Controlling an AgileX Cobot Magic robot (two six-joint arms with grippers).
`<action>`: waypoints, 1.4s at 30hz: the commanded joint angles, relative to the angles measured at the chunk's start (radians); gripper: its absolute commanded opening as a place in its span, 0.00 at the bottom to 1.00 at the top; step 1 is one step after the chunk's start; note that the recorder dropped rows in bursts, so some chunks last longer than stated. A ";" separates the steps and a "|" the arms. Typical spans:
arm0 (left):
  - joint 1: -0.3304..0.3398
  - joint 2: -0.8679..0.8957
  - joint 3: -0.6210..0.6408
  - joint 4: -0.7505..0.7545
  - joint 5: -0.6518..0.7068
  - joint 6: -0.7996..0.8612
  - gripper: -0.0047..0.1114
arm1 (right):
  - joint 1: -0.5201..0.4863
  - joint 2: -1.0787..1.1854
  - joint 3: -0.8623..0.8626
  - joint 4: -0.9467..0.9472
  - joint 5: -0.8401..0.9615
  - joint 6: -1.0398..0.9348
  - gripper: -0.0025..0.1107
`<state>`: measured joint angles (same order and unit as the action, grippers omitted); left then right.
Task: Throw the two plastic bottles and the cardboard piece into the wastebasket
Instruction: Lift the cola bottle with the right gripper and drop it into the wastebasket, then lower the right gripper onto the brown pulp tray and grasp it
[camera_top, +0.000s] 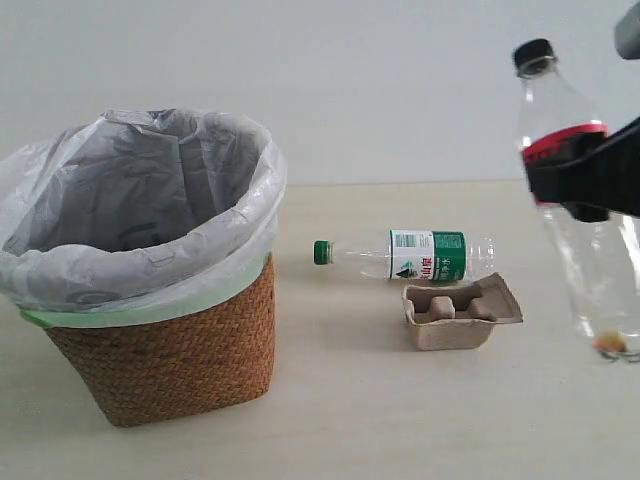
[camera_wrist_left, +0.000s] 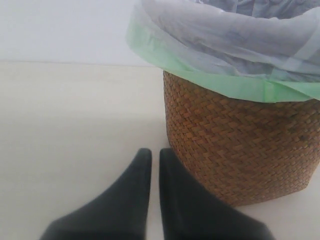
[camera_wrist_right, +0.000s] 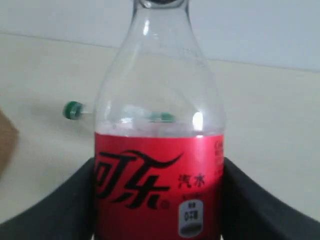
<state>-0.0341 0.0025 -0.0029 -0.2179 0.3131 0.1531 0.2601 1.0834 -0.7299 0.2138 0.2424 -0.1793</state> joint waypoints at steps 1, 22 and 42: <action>0.003 -0.002 0.003 0.002 -0.003 -0.009 0.09 | -0.180 -0.004 -0.007 -0.043 0.089 -0.001 0.03; 0.003 -0.002 0.003 0.002 -0.003 -0.009 0.09 | 0.401 0.481 -1.020 0.268 0.229 0.194 0.55; 0.003 -0.002 0.003 0.002 -0.003 -0.009 0.09 | 0.287 0.554 -1.085 -0.352 0.727 0.390 0.52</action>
<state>-0.0341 0.0025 -0.0029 -0.2179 0.3131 0.1531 0.5911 1.6327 -1.8085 -0.0950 0.8497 0.2893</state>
